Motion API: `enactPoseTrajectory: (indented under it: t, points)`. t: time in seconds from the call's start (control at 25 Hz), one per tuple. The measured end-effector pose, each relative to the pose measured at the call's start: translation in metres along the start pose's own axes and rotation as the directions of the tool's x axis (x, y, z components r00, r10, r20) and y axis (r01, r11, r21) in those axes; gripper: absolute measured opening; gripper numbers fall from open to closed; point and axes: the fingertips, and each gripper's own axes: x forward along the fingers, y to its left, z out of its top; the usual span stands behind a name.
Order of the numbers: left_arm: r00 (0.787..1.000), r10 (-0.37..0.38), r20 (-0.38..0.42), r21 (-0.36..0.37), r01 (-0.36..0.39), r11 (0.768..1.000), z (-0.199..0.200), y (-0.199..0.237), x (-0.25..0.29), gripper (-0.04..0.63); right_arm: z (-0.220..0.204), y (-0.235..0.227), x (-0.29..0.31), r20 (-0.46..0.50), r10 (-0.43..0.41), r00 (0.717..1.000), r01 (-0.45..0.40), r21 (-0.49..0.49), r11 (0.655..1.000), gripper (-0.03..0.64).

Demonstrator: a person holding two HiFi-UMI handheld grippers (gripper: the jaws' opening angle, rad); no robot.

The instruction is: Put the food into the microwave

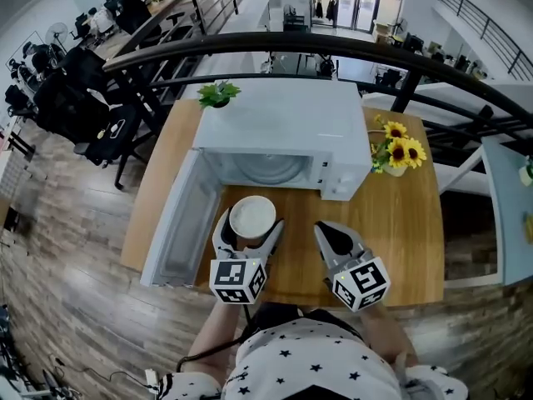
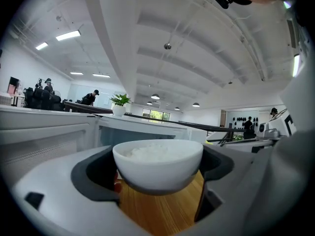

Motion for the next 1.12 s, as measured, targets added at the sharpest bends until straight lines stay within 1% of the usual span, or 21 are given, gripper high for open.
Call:
enactPoseTrajectory:
  t: [0.24, 0.68, 1.12]
  points:
    - [0.999, 0.000, -0.043, 0.009, 0.000, 1.000, -0.013, 0.020, 0.037, 0.482, -0.005, -0.013, 0.026, -0.018, 0.002, 1.000, -0.002, 0.006, 1.000, 0.006]
    - [0.994, 0.019, -0.104, 0.040, -0.015, 0.999, -0.039, 0.049, 0.103, 0.482, -0.030, -0.040, 0.058, -0.095, -0.020, 0.995, 0.024, 0.037, 0.999, 0.006]
    - [0.988, 0.027, -0.154, 0.083, -0.015, 0.996, -0.060, 0.065, 0.156, 0.482, -0.048, -0.052, 0.071, -0.149, -0.029, 0.988, 0.038, 0.053, 0.998, 0.006]
